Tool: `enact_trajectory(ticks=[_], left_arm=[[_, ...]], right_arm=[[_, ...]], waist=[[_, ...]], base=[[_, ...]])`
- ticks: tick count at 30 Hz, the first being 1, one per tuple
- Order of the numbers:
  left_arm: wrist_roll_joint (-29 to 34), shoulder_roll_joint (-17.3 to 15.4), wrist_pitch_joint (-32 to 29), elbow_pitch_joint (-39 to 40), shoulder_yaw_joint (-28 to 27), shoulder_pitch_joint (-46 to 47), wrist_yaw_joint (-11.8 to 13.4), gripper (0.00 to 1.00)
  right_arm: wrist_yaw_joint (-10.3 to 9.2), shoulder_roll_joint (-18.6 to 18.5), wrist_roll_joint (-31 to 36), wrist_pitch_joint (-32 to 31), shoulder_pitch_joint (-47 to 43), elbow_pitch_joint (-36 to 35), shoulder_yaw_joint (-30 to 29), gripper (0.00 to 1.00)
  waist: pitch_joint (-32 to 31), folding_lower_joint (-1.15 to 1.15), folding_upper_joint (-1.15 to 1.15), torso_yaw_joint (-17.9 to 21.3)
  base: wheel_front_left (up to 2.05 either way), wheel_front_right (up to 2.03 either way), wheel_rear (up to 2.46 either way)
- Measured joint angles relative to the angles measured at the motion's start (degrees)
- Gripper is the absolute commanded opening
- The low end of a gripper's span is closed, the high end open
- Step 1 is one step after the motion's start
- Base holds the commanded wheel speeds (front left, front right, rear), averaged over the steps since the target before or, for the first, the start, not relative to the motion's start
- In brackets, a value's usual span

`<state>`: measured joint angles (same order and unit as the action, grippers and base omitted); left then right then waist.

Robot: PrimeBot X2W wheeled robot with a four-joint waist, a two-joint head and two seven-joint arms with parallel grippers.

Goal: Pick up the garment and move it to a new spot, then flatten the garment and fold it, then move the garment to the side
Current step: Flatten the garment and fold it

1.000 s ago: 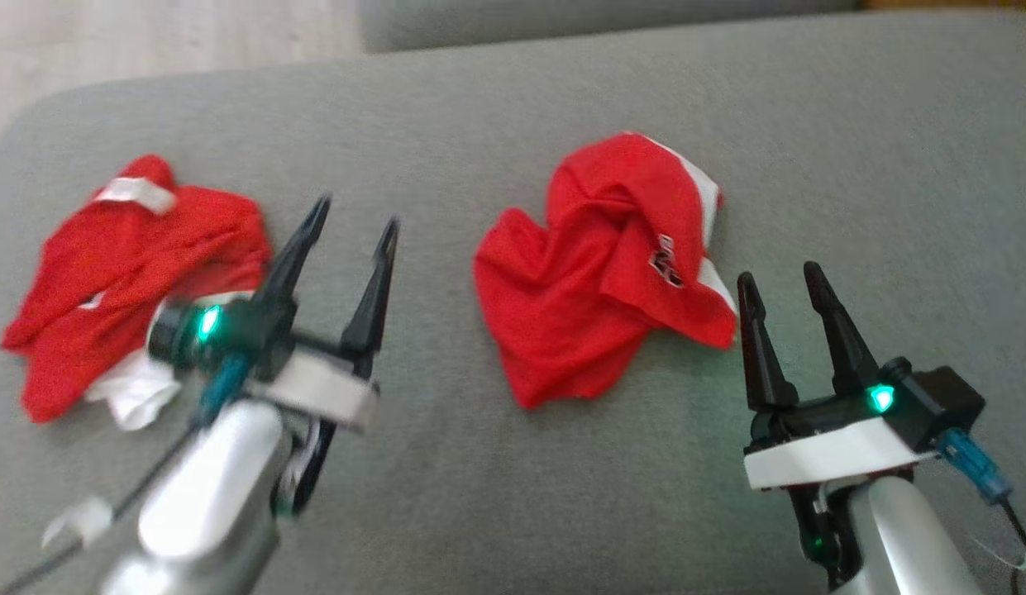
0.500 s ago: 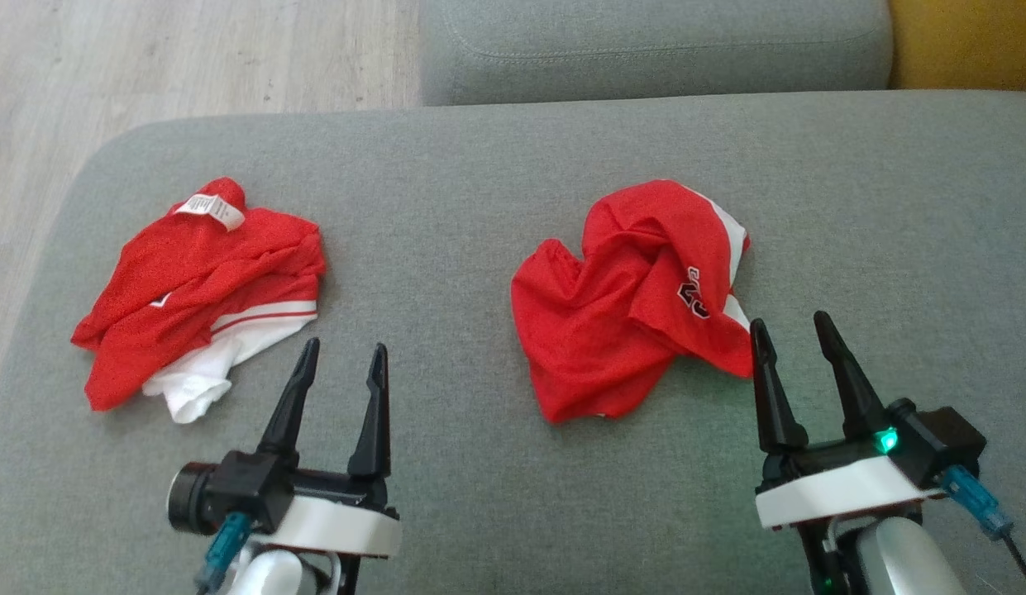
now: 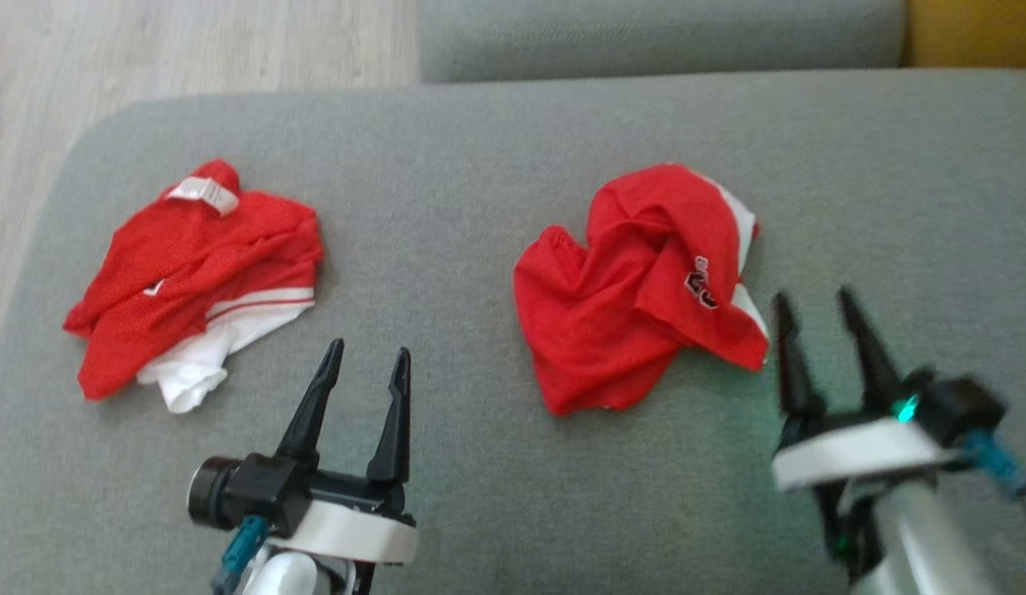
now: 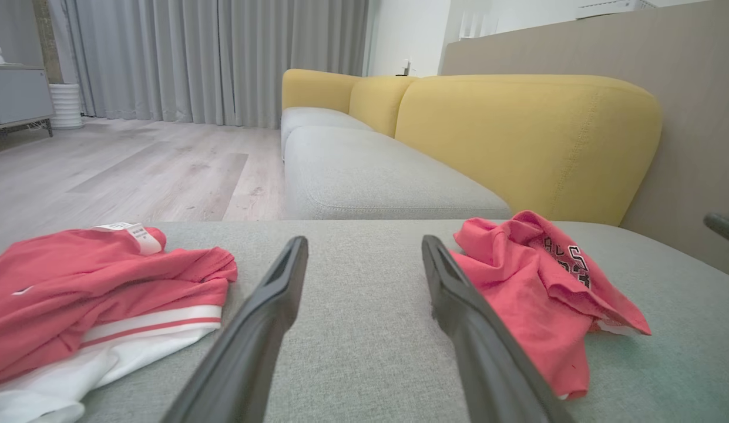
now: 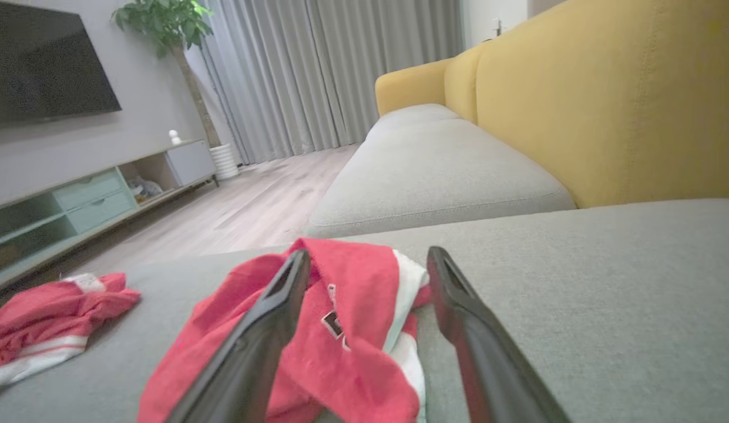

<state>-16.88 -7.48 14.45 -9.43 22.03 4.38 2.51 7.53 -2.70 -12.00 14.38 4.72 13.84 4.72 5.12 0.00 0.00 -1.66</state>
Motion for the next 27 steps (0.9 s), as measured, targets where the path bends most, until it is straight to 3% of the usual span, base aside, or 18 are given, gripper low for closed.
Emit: enact_trajectory(ticks=[2,11,16,21,22,23,27], left_arm=[[0.48,0.60,0.00,-0.10,-0.32,0.34,-0.58,1.00],[2.82,2.52,0.00,-1.54,-1.36,4.43,-3.10,1.00],[3.35,3.28,0.00,-1.93,-1.44,6.02,-4.07,1.00],[3.34,3.98,0.00,-2.29,-1.62,6.19,-4.56,1.00],[3.34,4.13,0.00,-2.42,-1.66,6.22,-4.60,1.00],[3.34,4.24,0.00,-2.56,-1.71,6.28,-4.63,1.00],[3.34,4.34,0.00,-2.91,-2.04,6.36,-5.03,1.00]], right_arm=[[0.00,0.02,-3.30,-0.01,3.97,3.60,-2.38,1.00],[0.00,-0.10,-1.58,-6.73,24.94,25.81,-11.34,1.00],[0.00,-0.13,-3.32,-7.34,31.05,34.66,-13.13,1.00],[0.00,-0.21,-1.03,-8.61,34.74,42.03,-14.44,1.00],[0.00,-0.32,-1.68,-9.02,35.07,43.02,-14.30,0.69],[0.00,-0.55,-2.36,-9.05,35.53,43.72,-14.01,0.00],[0.00,-0.80,-2.46,-7.14,36.68,45.60,-12.33,0.00]], waist=[[1.28,0.00,0.00,-0.45],[7.67,-0.02,0.00,-3.68],[9.90,-0.02,0.00,-6.37],[11.12,-0.01,0.00,-7.89],[11.17,-0.01,0.00,-8.09],[11.11,-0.01,0.00,-8.22],[10.13,-0.01,0.00,-8.11]], base=[[0.00,0.00,0.00],[0.00,0.00,0.00],[0.00,0.00,0.00],[0.00,0.00,0.00],[0.00,0.00,0.00],[0.00,0.00,0.00],[0.00,0.00,0.00]])
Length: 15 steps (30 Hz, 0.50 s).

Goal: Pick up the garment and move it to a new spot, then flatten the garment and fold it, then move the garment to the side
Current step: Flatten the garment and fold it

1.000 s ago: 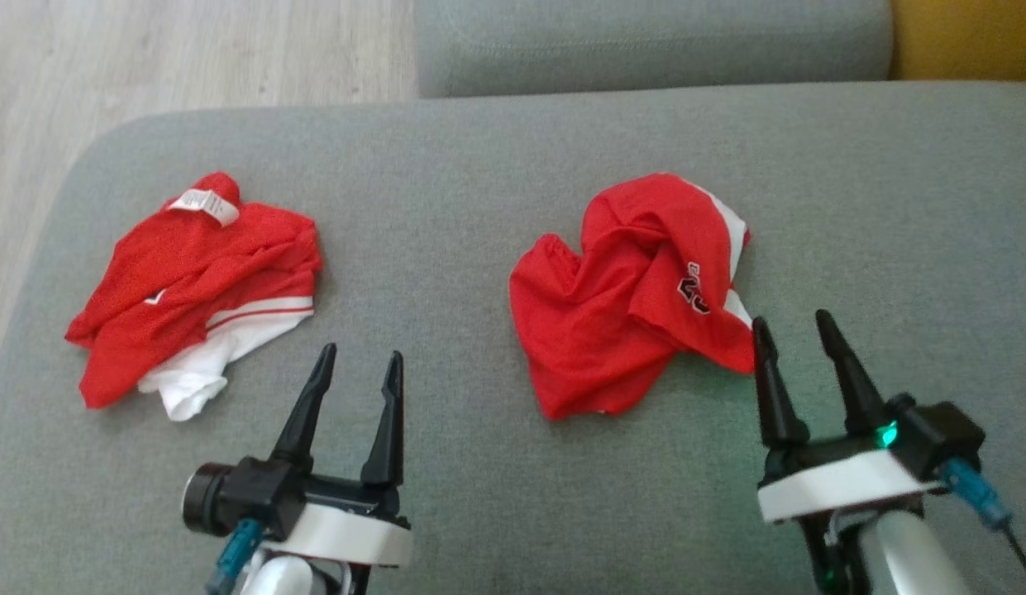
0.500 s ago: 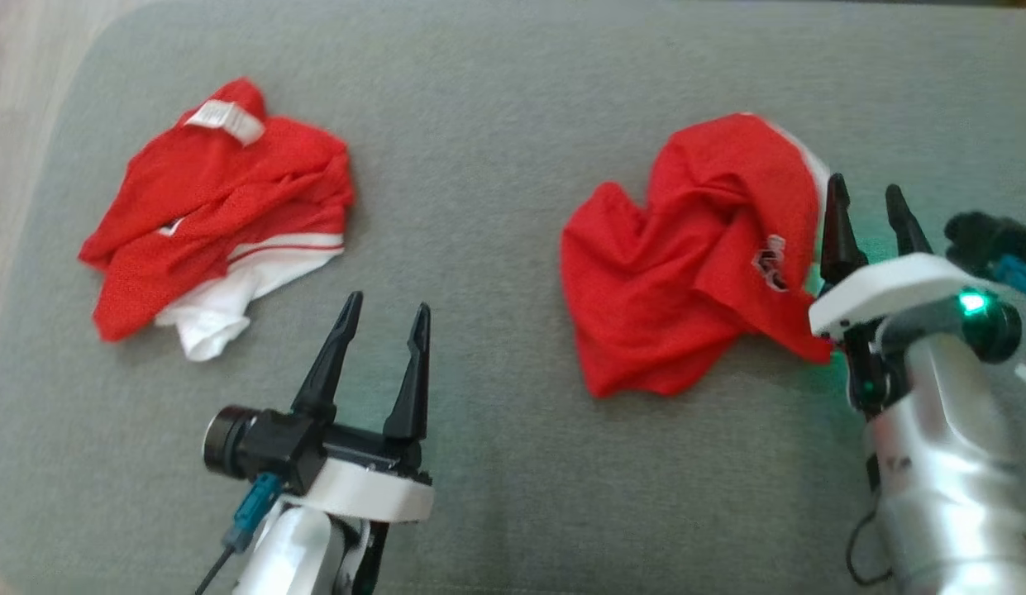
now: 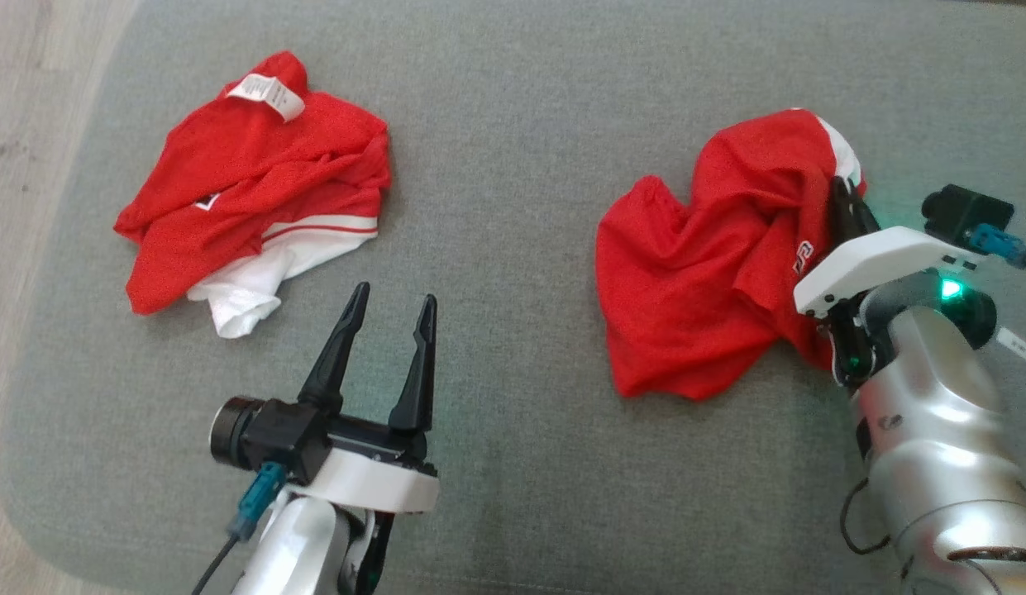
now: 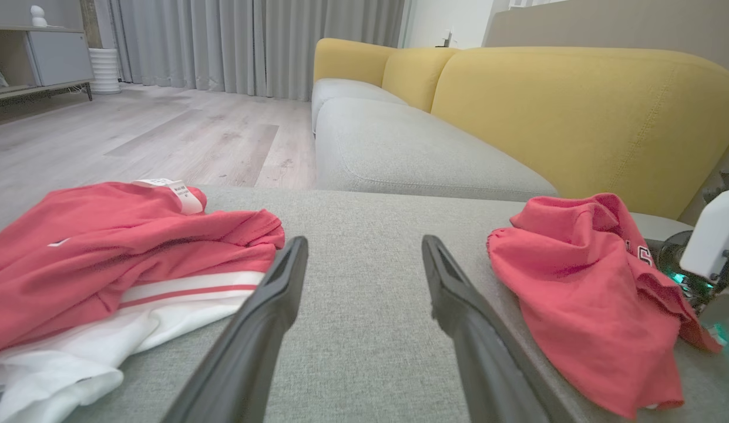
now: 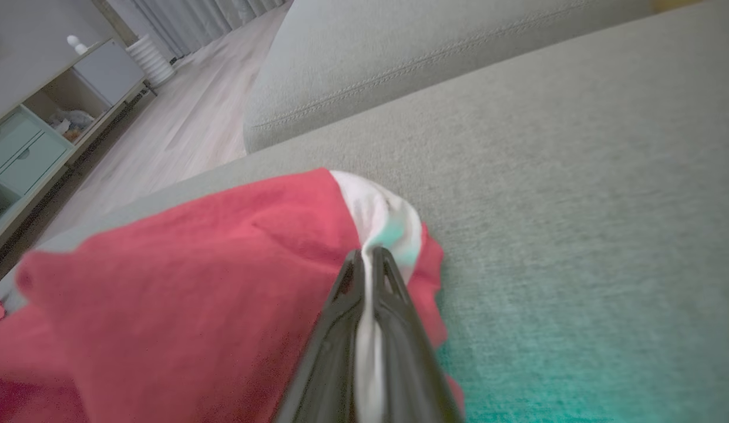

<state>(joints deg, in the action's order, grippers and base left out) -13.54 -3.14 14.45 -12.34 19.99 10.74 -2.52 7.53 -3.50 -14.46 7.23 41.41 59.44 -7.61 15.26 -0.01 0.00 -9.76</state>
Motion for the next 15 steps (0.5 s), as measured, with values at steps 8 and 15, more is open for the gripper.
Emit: enact_trajectory(ticks=[8,15], left_arm=[[-0.02,0.15,0.00,-0.20,-0.25,-0.32,-0.02,1.00],[-0.44,0.18,0.00,0.16,-1.58,-2.38,0.15,1.00]], right_arm=[[0.00,-3.81,0.63,4.66,2.81,0.04,0.82,0.00],[0.00,-10.87,4.78,5.93,14.60,-3.00,0.47,0.00]], waist=[[-4.06,0.01,0.00,0.29],[-8.59,0.01,0.00,-0.11]], base=[[0.00,0.00,0.00],[0.00,0.00,0.00]])
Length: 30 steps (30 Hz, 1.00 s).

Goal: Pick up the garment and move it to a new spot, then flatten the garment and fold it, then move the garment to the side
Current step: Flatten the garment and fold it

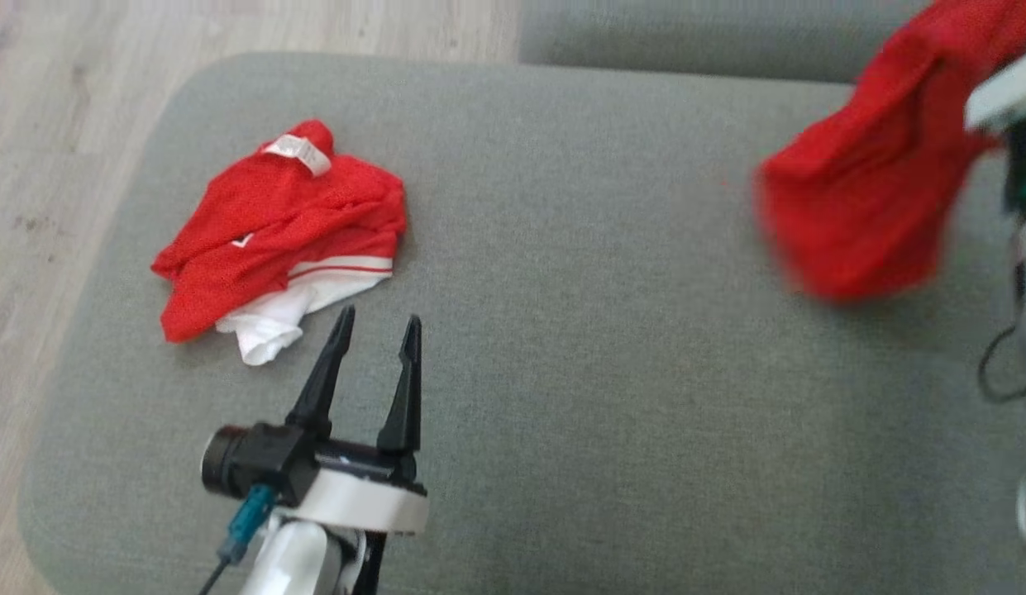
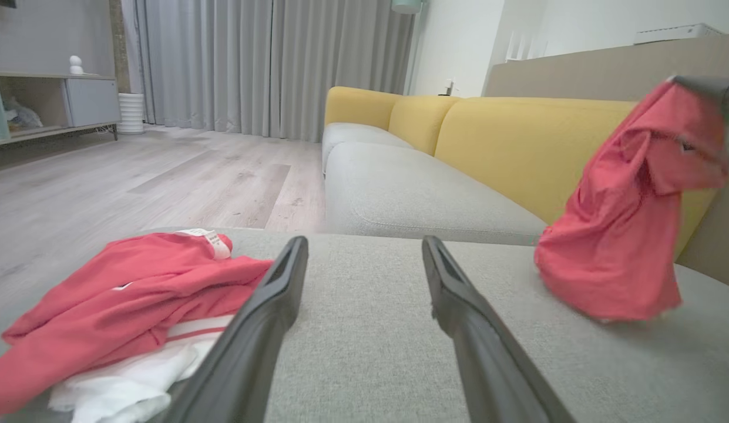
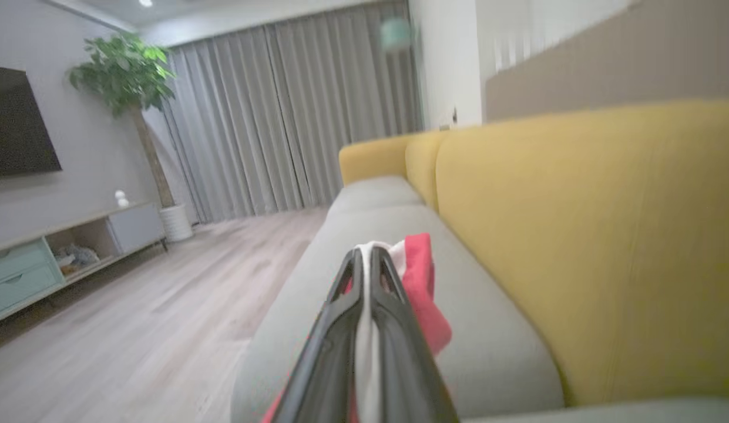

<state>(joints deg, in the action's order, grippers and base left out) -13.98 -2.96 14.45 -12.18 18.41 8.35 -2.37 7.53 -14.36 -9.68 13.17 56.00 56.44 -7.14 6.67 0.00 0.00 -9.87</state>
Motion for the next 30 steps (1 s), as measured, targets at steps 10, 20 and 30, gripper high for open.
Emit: enact_trajectory(ticks=[10,20,30], left_arm=[[-1.03,0.00,0.00,1.24,-0.30,-3.68,0.66,1.00],[-1.26,0.00,0.00,0.20,0.58,-3.65,0.49,1.00],[-1.08,-0.01,0.00,-0.35,0.36,-3.62,0.33,1.00]], right_arm=[[0.00,2.25,6.82,-1.43,0.94,-4.45,17.40,0.00],[0.00,8.35,1.37,-3.76,-24.44,-2.07,36.21,0.00],[0.00,9.02,-3.05,-0.93,-24.75,-5.17,36.02,1.00]], waist=[[-3.37,0.01,0.00,0.41],[-1.61,0.00,0.00,-0.50],[-2.17,0.00,0.00,1.04]], base=[[0.00,0.00,0.00],[0.00,0.00,0.00],[0.00,0.00,0.00]])
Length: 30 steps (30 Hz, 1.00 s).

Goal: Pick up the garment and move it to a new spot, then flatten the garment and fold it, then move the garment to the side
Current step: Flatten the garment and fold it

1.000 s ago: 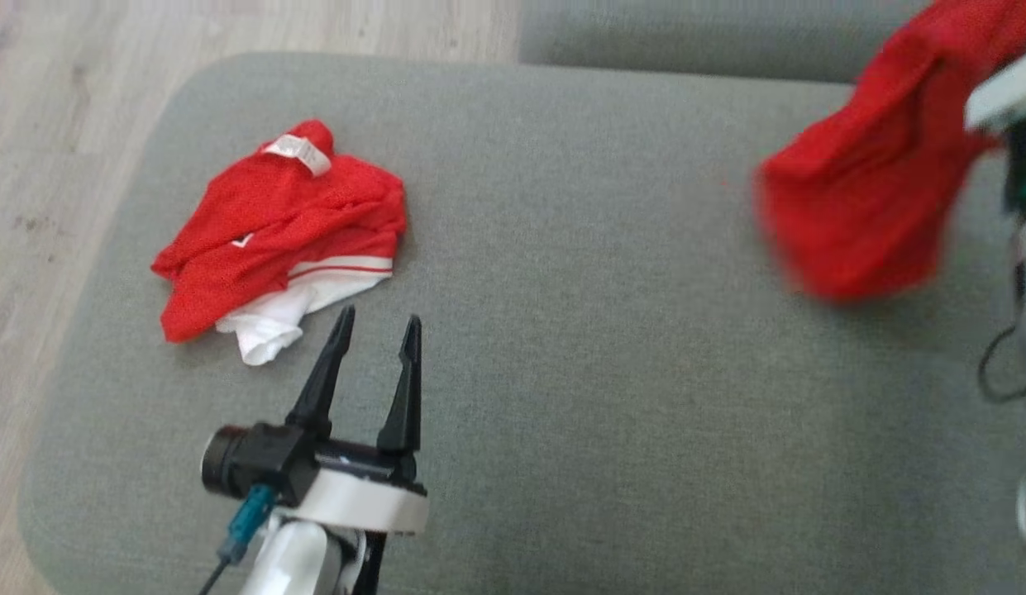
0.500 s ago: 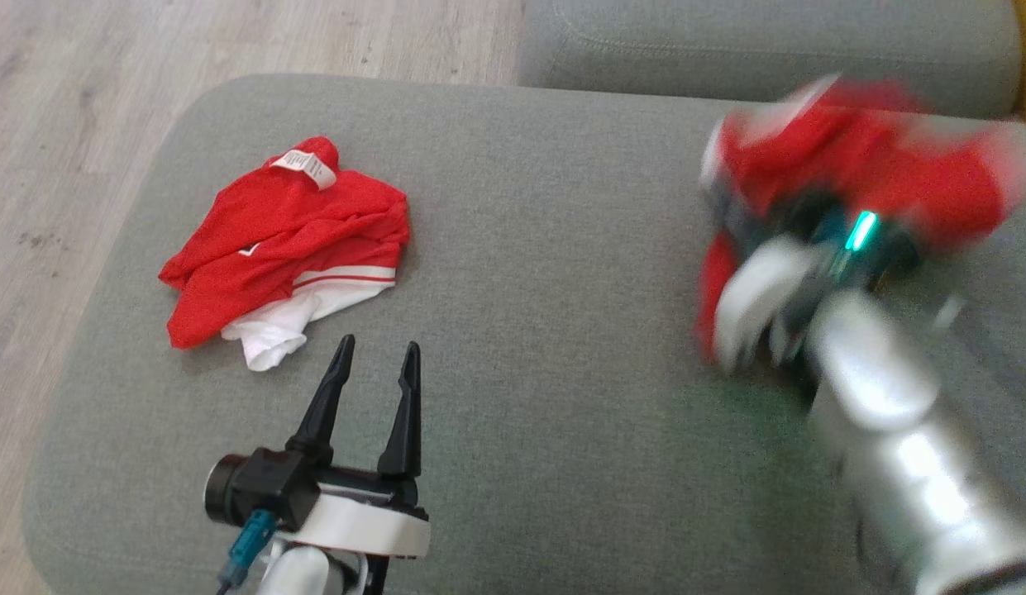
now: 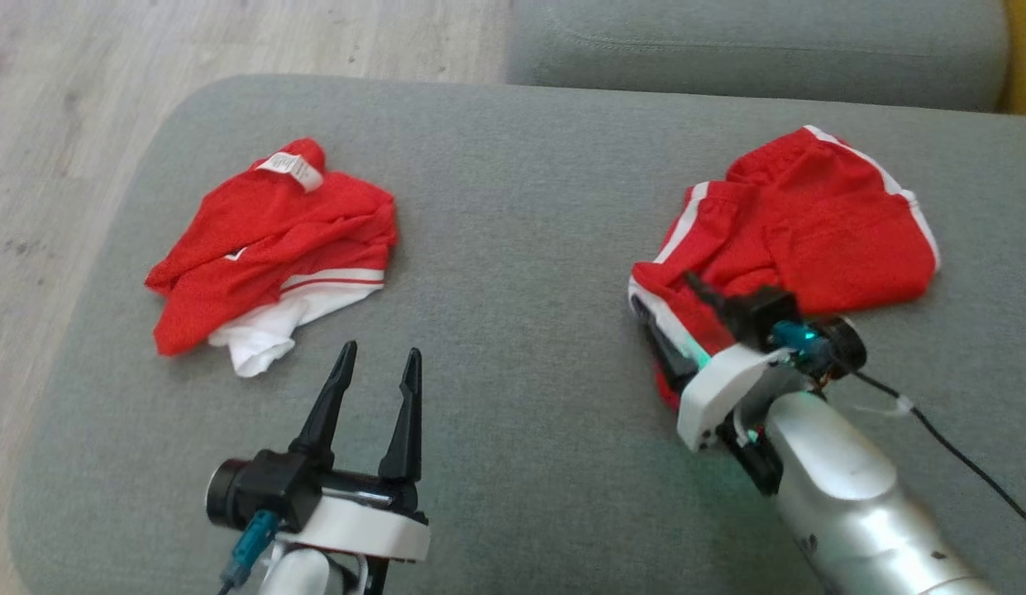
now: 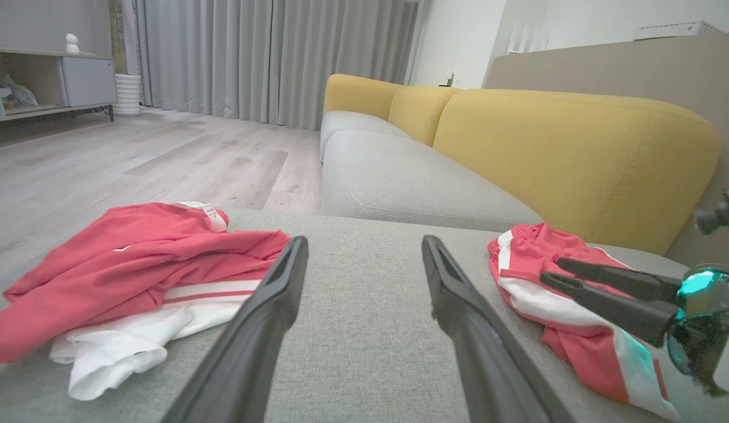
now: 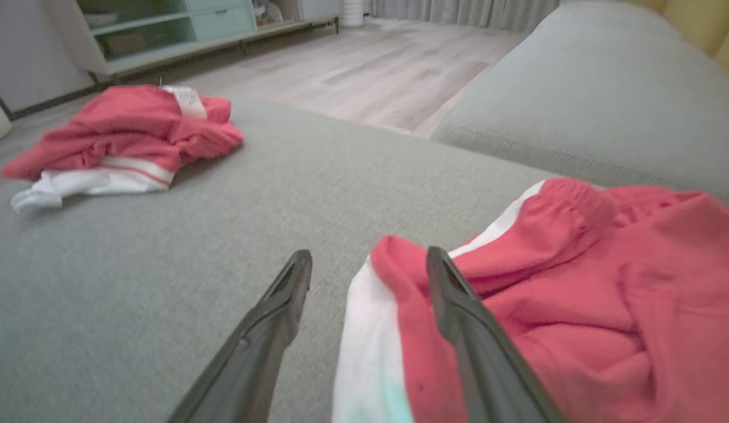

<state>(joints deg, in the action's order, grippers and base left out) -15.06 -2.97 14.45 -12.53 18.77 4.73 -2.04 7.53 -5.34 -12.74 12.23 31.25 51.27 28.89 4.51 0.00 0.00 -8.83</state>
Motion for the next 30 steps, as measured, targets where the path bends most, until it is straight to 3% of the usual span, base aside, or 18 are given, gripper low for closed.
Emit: enact_trajectory(ticks=[8,17,24,30], left_arm=[[0.00,0.01,0.00,0.59,-0.53,-0.10,0.01,1.00],[0.00,0.01,0.00,1.56,-0.68,-0.32,0.04,1.00],[0.00,0.01,0.00,1.51,-0.54,-0.28,0.01,1.00],[0.00,0.01,0.00,1.36,-0.33,-0.12,-0.08,1.00]], right_arm=[[0.00,-0.02,-0.19,1.76,-2.00,-8.80,-11.21,1.00],[0.00,1.53,2.74,2.08,-18.63,-20.07,-26.54,1.00],[0.00,2.10,1.46,2.08,-23.08,-23.42,-26.68,1.00],[0.00,2.29,0.78,-0.14,-22.58,-25.95,-21.25,1.00]], waist=[[-1.67,0.00,0.00,4.01],[-2.46,0.00,0.00,8.87],[-1.12,0.00,0.00,9.90],[-0.26,0.00,0.00,9.06]], base=[[0.00,0.00,0.00],[0.00,0.00,0.00],[0.00,0.00,0.00],[0.00,0.00,0.00]])
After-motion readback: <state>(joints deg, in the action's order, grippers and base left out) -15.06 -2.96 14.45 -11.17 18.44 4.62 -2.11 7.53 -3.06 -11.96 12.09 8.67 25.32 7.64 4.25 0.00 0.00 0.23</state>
